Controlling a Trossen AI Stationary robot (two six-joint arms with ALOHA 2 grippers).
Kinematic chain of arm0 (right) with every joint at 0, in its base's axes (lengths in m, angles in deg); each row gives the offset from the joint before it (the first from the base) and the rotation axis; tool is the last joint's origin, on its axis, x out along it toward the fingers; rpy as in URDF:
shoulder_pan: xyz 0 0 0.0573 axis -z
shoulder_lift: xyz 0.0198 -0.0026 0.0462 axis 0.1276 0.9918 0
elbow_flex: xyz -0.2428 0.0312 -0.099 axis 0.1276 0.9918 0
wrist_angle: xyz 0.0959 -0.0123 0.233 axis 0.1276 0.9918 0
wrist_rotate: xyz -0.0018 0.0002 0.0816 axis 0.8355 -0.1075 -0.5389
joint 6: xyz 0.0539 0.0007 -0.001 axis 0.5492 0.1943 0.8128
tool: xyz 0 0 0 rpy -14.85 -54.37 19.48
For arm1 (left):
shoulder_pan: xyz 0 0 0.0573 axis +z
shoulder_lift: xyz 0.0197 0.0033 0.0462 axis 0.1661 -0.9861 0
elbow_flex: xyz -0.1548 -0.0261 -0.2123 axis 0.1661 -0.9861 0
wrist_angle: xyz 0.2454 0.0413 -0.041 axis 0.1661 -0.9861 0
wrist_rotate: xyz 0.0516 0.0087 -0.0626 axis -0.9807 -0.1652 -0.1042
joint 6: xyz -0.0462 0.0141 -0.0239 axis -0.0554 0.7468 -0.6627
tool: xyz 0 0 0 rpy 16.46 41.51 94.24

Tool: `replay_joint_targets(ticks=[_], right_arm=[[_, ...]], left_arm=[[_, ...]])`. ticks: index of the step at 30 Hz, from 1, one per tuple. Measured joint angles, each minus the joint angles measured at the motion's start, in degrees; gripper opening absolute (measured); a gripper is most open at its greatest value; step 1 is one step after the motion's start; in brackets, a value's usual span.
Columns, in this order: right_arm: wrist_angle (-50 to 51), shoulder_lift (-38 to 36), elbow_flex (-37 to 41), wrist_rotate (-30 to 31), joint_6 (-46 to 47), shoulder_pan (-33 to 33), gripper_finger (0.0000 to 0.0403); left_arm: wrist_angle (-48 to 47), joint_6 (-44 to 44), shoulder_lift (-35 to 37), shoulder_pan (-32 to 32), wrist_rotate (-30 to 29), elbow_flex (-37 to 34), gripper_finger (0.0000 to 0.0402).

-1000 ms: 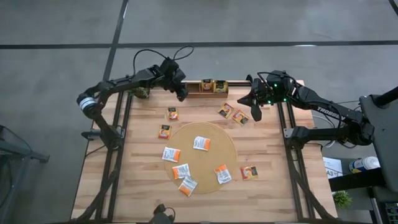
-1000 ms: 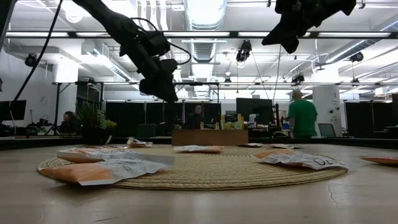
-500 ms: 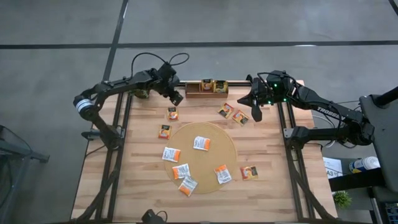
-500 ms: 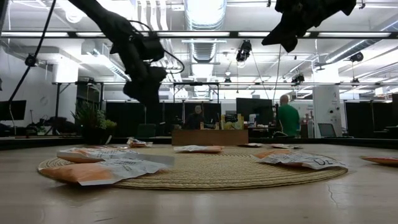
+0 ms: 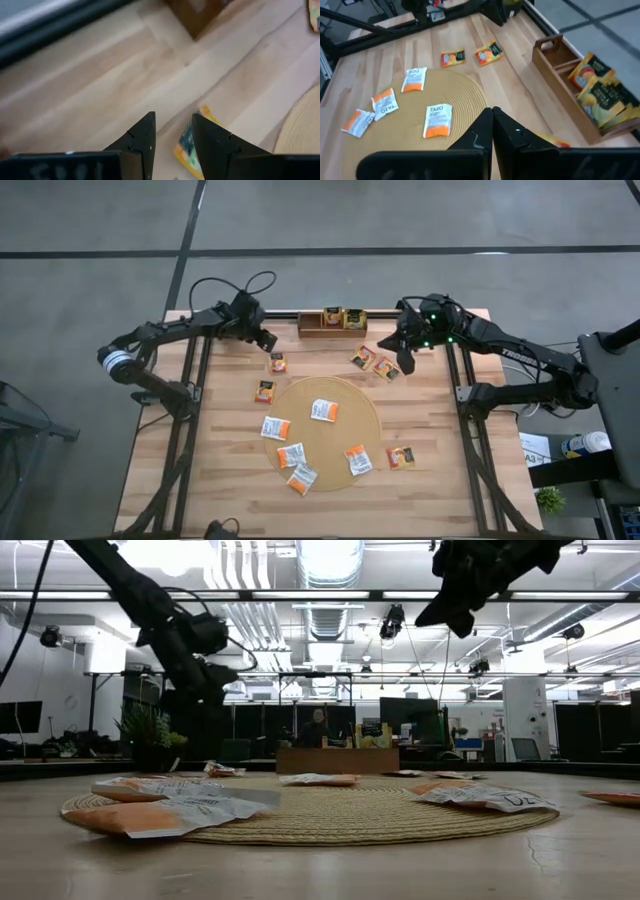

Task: Pick & Place Tea
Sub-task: Put the red tea bag into the middle section of the wooden organizer

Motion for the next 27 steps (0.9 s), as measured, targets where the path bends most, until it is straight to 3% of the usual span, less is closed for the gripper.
replay_joint_targets(ticks=[18,21,27], right_arm=[[-0.8,3.9,-0.1,-0.1,1.6,0.0,0.0009],[-0.8,3.9,-0.1,-0.1,2.1,0.0,0.0009],[-0.8,3.9,-0.2,-0.1,2.9,0.0,0.0009]], left_arm=[[-3.6,-0.8,-0.3,1.6,3.6,-0.6,0.0122],[-5.3,-1.5,-0.3,1.6,3.6,-0.6,0.0143],[-6.2,-2.8,-0.3,1.6,3.6,0.1,0.0220]])
